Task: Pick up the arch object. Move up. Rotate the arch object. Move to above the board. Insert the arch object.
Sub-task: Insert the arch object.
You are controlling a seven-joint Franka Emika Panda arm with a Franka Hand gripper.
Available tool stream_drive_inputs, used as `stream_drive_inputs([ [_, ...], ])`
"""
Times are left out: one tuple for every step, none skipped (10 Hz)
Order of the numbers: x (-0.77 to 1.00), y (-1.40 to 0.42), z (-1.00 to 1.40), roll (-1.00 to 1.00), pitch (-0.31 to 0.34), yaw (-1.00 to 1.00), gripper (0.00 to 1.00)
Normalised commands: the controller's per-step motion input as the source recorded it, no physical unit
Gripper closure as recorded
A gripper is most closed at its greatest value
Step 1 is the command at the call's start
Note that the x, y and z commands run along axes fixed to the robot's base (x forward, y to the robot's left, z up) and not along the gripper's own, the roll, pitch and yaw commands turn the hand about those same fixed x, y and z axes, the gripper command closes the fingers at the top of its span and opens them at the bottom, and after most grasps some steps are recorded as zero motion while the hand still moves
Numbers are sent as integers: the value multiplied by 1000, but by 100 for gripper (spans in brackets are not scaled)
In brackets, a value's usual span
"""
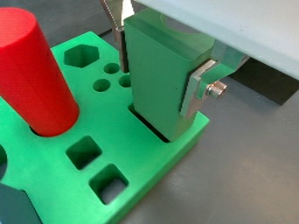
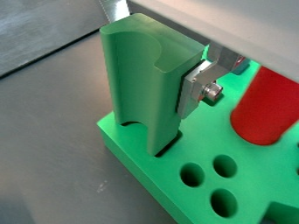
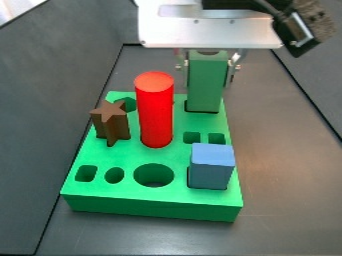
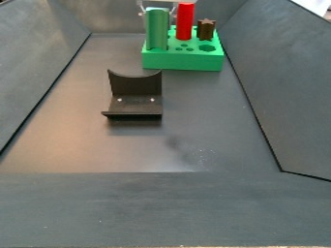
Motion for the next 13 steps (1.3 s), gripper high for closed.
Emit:
stream_drive_inputs([
  [-257,0,-37,-223,-107,-111,100],
  [-100,0,-114,-256,-69,-129,100],
  [23,0,-214,-153,0,-114,100],
  [134,0,-271,-77,0,-46,100],
  [151,0,-323,-60,0,-9,100],
  [137,0,-349,-89,0,0,100],
  [131,0,-263,-174,9,-9,100],
  [129,37,-180,-257,11,-14,100],
  [86,126,-103,-360,0,-3,100],
  [0,100,-140,-349,0,0,100],
  [-137,49,-60,-331,-23,40,100],
  [-309,31,-149,-284,-10,269,100],
  [-454,0,-89,-93,-27,306,100],
])
